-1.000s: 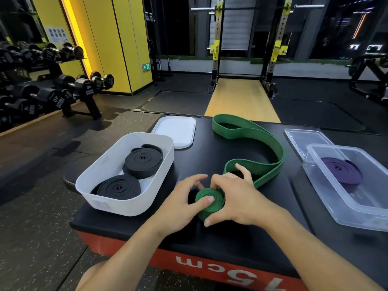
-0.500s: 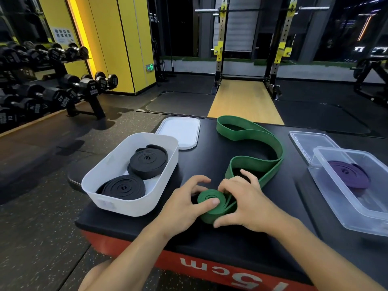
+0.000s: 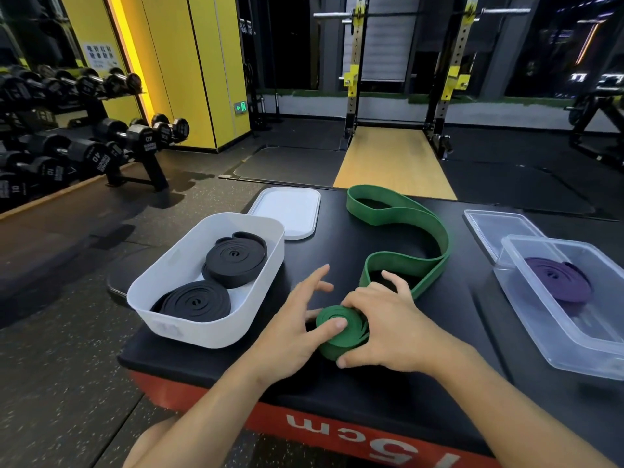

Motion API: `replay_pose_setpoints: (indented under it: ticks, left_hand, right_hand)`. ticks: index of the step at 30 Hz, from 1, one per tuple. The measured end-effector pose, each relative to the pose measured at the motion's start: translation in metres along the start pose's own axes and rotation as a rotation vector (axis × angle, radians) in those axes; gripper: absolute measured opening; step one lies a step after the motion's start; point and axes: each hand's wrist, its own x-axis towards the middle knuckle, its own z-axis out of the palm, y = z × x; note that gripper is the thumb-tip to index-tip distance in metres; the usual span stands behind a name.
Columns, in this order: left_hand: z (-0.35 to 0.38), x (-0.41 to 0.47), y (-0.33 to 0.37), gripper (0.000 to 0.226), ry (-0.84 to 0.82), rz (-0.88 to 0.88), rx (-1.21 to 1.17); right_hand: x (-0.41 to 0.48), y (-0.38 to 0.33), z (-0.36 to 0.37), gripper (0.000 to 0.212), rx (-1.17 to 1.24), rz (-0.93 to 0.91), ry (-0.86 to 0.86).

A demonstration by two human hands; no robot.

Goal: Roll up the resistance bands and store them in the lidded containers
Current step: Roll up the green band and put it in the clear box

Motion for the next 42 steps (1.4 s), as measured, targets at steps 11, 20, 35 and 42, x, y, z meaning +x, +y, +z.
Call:
replay_pose_setpoints:
  ticks: [11,20,35,42]
  left_hand:
    - [0.006,0.001,0.000,0.037,0.181,-0.024,0.142]
    - [0.000,0.004,-0.002,0.048,0.129,-0.019,-0.054]
    - [0.000,0.001,0.002,0.050,0.080,-0.012,-0.121]
    - [0.006,0.002,0.008,0.019,0.154,0.083,0.236]
  right_hand:
    - [-0.004,-0.024,0.023,0.077,-0.200,0.231,0.295]
    - [0.001,0.030,0.007,0.063,0.124,-0.015,-0.049]
    - [0.008,0.017,-0.009,0.095,0.050,-0.089,-0.183]
    - [0.007,0.013,-0.004,0.074,0.026,-0.006,-0.012]
